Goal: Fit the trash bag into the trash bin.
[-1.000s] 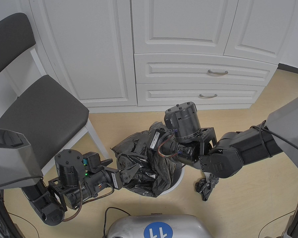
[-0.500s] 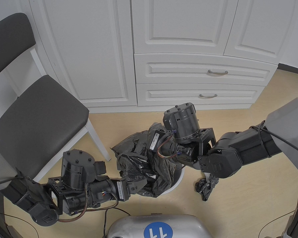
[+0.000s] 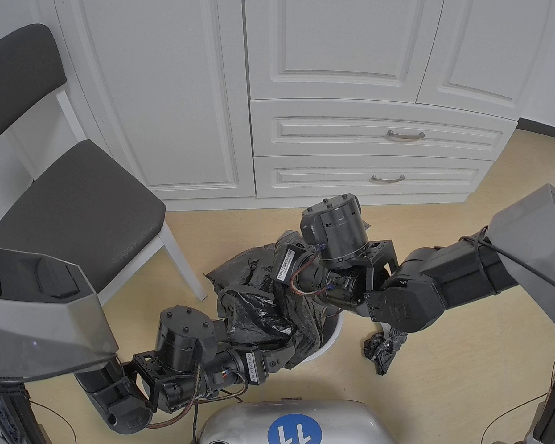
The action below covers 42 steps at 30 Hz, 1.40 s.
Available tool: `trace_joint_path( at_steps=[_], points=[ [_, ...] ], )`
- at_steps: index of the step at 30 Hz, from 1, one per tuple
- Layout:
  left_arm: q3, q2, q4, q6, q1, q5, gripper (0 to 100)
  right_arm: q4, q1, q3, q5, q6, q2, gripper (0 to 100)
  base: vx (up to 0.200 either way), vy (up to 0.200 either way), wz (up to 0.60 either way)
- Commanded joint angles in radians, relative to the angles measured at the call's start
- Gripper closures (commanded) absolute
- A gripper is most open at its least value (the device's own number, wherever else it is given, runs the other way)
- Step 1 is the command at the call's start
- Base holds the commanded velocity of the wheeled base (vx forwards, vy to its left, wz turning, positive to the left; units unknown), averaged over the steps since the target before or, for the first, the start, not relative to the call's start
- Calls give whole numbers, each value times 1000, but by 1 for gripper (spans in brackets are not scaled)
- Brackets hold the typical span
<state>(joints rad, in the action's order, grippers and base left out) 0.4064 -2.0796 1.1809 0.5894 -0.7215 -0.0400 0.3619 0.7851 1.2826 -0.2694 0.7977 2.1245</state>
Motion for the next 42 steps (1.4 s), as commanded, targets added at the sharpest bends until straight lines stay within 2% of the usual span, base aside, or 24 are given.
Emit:
trace_joint_path(
  at_steps=[1,7,8,13,17,22,28,31,42],
  points=[
    [-4,-42,2,0,-1,0,0,0,0,1,1,0,0,100,0,0,0],
    [-43,9,2,-17,-4,-11,0,0,0,0,-1,0,-1,100,0,0,0],
    [-49,12,2,-26,-10,-34,0,-1,0,0,-1,0,-1,100,0,0,0],
    [-18,-59,11,-29,-7,-34,0,0,0,0,-1,0,0,100,0,0,0],
    [29,-186,114,-23,-1,32,0,-1,0,0,-1,0,-3,100,0,0,0],
    [57,-269,207,-25,22,55,0,0,0,0,-1,2,-8,100,0,0,0],
    [106,-297,303,-14,34,149,0,0,2,0,-1,2,-12,100,0,0,0],
    [111,-295,347,-14,33,169,0,0,2,0,-1,2,-14,100,0,0,0],
    [98,-252,355,-2,33,198,0,0,0,0,-1,2,-15,100,0,0,0]
  ],
)
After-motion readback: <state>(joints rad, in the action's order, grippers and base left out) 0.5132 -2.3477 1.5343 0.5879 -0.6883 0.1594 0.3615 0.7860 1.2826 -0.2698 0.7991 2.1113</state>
